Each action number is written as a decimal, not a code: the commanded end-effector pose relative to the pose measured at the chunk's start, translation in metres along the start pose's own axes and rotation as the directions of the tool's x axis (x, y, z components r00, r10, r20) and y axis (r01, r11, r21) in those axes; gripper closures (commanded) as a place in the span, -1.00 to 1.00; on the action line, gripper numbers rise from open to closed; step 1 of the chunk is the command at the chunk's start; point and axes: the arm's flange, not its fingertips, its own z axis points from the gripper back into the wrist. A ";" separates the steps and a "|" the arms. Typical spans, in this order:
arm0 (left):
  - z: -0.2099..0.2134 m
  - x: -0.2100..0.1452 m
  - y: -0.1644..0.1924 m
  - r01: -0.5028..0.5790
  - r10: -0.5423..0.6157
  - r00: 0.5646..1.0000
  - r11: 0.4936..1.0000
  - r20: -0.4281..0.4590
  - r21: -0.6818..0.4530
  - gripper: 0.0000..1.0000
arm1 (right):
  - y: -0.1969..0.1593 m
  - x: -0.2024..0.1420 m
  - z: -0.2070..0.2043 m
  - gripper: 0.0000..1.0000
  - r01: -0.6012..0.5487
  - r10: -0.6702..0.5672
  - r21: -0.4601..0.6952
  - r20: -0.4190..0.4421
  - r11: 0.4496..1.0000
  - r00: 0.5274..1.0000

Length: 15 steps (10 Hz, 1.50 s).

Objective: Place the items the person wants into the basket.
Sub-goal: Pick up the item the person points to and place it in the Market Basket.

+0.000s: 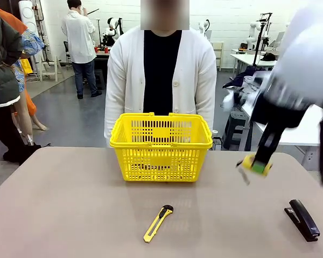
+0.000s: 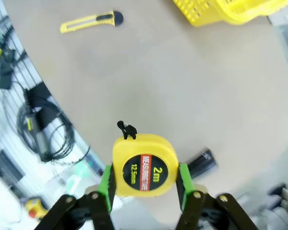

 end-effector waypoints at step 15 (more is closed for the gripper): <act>0.001 0.000 0.001 0.022 -0.022 1.000 1.000 0.021 0.000 -0.97 | -0.123 0.278 0.033 1.00 -0.558 0.561 -0.098 0.007 0.824 0.827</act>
